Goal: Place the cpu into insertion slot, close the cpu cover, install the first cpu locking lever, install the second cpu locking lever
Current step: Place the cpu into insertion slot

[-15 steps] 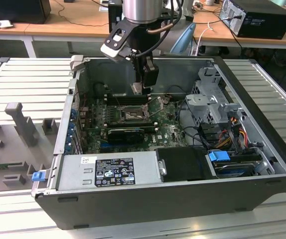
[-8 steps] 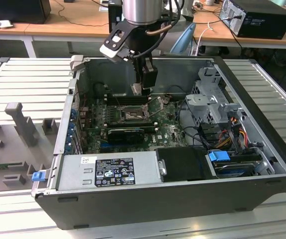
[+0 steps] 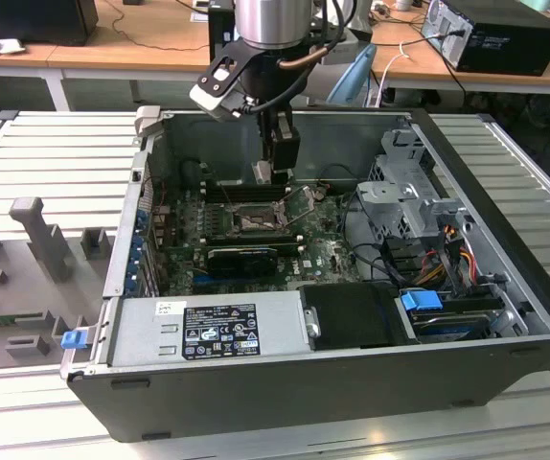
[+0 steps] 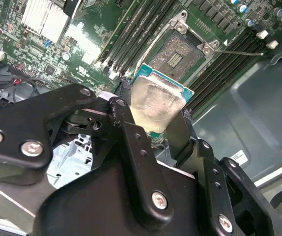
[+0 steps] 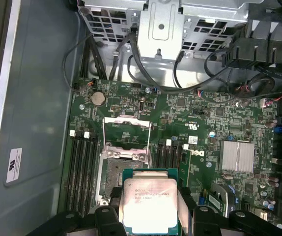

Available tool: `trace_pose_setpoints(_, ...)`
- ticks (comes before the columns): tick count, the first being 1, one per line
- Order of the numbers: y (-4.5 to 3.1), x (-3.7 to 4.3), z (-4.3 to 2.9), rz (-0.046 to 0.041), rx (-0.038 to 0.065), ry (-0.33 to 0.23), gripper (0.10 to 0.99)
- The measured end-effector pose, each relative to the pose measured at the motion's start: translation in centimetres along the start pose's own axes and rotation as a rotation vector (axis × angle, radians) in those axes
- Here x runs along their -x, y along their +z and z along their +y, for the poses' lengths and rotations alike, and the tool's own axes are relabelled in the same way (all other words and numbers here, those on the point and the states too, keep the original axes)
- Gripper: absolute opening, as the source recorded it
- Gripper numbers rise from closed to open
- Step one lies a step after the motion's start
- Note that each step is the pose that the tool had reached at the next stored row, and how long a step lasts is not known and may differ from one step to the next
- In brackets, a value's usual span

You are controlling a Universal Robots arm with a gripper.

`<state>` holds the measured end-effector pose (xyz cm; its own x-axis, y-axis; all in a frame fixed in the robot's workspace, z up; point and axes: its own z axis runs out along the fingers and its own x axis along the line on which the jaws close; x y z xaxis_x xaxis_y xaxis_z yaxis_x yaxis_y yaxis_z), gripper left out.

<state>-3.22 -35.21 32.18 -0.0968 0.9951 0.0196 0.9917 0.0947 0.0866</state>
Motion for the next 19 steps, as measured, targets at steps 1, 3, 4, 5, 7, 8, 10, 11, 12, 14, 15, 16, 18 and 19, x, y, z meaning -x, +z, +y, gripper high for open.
trace_pose_setpoints(1, 0.02, 0.0, 0.0, -0.0001, 0.0, 0.002, 0.529)
trace_pose_setpoints(3, 0.1, -0.03, -0.03, -0.0011, 0.0, 0.015, 0.529)
trace_pose_setpoints(4, 0.18, -0.03, -0.06, -0.0017, 0.001, 0.022, 0.529)
trace_pose_setpoints(5, 0.22, -0.03, -0.06, -0.002, 0.001, 0.024, 0.529)
trace_pose_setpoints(7, 0.31, -0.05, -0.24, -0.0027, 0.001, 0.032, 0.529)
trace_pose_setpoints(8, 0.36, -0.05, -0.29, -0.003, 0.001, 0.034, 0.529)
trace_pose_setpoints(10, 0.4, -0.06, -0.42, -0.0031, 0.001, 0.035, 0.529)
trace_pose_setpoints(11, 0.44, -0.07, -0.46, -0.003, 0.001, 0.036, 0.529)
trace_pose_setpoints(12, 0.5, -0.08, -0.5, -0.0033, 0.001, 0.041, 0.529)
trace_pose_setpoints(14, 0.71, -0.09, -0.54, -0.0049, 0.001, 0.059, 0.529)
trace_pose_setpoints(15, 0.84, -0.1, -0.58, -0.0053, 0.001, 0.067, 0.529)
trace_pose_setpoints(16, 0.96, -0.1, -0.6, -0.0055, 0.001, 0.069, 0.529)
trace_pose_setpoints(18, 1.36, -0.1, -0.66, -0.0051, -0.009, 0.072, 0.529)
trace_pose_setpoints(19, 1.52, -0.1, -0.67, -0.0047, -0.015, 0.072, 0.529)
